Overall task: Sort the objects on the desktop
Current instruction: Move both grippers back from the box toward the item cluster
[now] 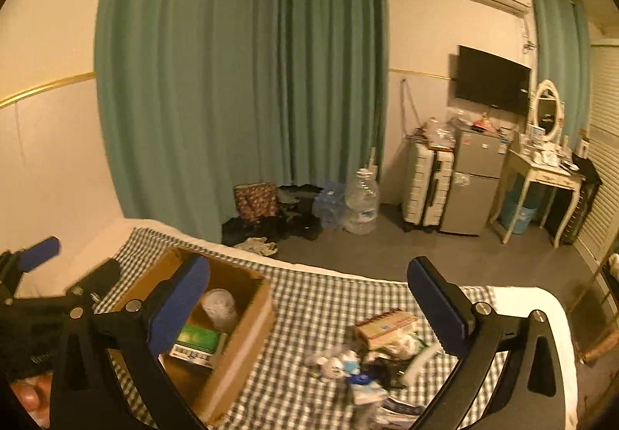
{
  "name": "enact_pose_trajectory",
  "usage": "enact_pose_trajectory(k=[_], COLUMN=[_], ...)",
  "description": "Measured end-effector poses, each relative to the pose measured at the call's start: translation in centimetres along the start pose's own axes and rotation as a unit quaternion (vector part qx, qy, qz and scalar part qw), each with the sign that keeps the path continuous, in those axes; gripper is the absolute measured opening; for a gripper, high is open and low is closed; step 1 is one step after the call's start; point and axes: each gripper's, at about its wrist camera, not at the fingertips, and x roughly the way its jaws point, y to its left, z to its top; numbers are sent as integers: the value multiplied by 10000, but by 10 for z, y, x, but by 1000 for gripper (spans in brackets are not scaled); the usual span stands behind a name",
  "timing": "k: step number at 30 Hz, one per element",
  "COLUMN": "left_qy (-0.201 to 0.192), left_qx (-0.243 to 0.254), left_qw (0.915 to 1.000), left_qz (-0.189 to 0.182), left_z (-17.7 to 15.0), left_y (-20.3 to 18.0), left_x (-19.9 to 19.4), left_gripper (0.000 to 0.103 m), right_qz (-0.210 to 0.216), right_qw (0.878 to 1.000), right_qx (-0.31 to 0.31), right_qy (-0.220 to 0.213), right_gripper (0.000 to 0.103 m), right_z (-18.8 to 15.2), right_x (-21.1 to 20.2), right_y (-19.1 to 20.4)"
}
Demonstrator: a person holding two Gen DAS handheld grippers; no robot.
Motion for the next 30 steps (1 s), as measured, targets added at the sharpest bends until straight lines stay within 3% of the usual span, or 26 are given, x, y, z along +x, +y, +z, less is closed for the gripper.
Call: enact_pose_trajectory(k=[13, 30], left_qy=[-208, 9], left_qx=[265, 537], left_qw=[9989, 9966], left_qz=[-321, -628], left_z=[6, -19], left_y=[-58, -112], left_x=[-35, -22], left_gripper=[103, 103], right_qz=[-457, -763], right_qw=[9977, 9935], right_qx=[493, 811], right_qy=[45, 222], right_gripper=[103, 103], right_z=[-22, -50], right_x=[-39, -63], right_y=[-73, -154])
